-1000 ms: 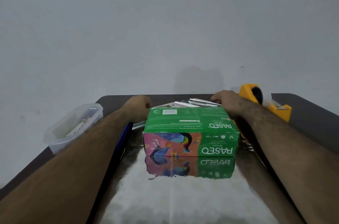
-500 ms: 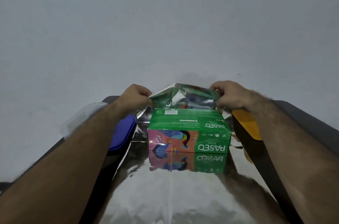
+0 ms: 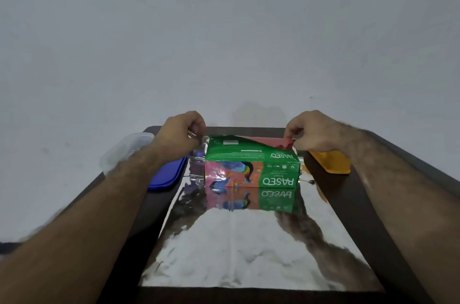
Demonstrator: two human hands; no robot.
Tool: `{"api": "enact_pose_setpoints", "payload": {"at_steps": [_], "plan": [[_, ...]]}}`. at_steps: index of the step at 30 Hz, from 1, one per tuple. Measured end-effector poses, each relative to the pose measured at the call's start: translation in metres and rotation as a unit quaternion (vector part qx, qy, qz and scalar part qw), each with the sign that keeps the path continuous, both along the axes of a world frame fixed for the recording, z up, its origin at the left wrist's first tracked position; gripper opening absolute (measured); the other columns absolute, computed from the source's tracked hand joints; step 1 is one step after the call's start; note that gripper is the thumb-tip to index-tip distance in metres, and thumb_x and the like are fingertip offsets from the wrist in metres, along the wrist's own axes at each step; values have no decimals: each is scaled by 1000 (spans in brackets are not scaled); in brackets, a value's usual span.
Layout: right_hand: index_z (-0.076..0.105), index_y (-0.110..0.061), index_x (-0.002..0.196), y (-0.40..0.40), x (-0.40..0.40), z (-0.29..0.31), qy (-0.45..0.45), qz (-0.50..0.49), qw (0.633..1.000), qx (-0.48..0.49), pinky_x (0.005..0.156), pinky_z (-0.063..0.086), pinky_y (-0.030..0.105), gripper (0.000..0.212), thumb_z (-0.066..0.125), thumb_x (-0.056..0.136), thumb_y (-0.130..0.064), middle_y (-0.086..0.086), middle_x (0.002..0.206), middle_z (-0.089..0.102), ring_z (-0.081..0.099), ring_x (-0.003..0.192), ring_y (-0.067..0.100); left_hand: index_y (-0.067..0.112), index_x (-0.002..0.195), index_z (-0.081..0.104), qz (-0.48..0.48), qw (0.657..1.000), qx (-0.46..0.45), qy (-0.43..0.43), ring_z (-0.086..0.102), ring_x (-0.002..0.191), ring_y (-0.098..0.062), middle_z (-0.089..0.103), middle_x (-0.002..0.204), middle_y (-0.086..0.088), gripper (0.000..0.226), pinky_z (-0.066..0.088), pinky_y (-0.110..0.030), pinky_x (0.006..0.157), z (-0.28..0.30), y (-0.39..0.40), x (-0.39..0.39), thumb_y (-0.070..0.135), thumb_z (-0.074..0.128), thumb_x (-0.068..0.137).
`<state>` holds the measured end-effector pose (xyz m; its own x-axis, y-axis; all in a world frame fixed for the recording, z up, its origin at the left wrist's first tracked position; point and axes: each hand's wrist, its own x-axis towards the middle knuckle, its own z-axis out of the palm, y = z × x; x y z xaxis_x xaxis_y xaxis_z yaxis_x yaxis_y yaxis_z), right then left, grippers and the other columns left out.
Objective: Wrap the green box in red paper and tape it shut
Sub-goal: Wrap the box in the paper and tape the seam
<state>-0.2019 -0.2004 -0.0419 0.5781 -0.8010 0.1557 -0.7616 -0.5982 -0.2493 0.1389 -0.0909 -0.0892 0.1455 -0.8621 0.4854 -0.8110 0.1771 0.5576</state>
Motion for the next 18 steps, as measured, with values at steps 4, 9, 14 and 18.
{"api": "enact_pose_setpoints", "payload": {"at_steps": [4,9,14,18], "plan": [[62,-43,123,24,1,-2,-16,49,997,58,105,50,41,59,81,67,-41,-12,138,59,57,125,13,20,97,80,8,987,-24,-158,67,91,-19,72,92,9,24,55,-37,82,-4,9,-4,1,78,82],[46,-39,156,42,17,-17,20,79,997,10,118,42,38,90,84,78,-62,-15,156,51,49,140,10,24,86,82,50,968,-56,-241,63,97,-29,74,95,3,15,50,-44,83,-13,13,-6,9,81,82],[55,-35,151,43,18,-37,30,82,992,-90,113,47,38,72,76,86,-61,-12,145,63,58,132,12,26,84,73,84,952,-25,-295,60,100,-23,68,90,11,14,34,-38,87,-20,17,-11,12,76,83],[60,-34,149,44,15,-44,12,81,989,-120,117,45,38,69,75,87,-60,-11,146,64,58,135,11,26,75,59,111,941,-14,-320,60,90,-24,56,78,13,22,27,-35,83,-20,19,-6,9,73,76]]}}
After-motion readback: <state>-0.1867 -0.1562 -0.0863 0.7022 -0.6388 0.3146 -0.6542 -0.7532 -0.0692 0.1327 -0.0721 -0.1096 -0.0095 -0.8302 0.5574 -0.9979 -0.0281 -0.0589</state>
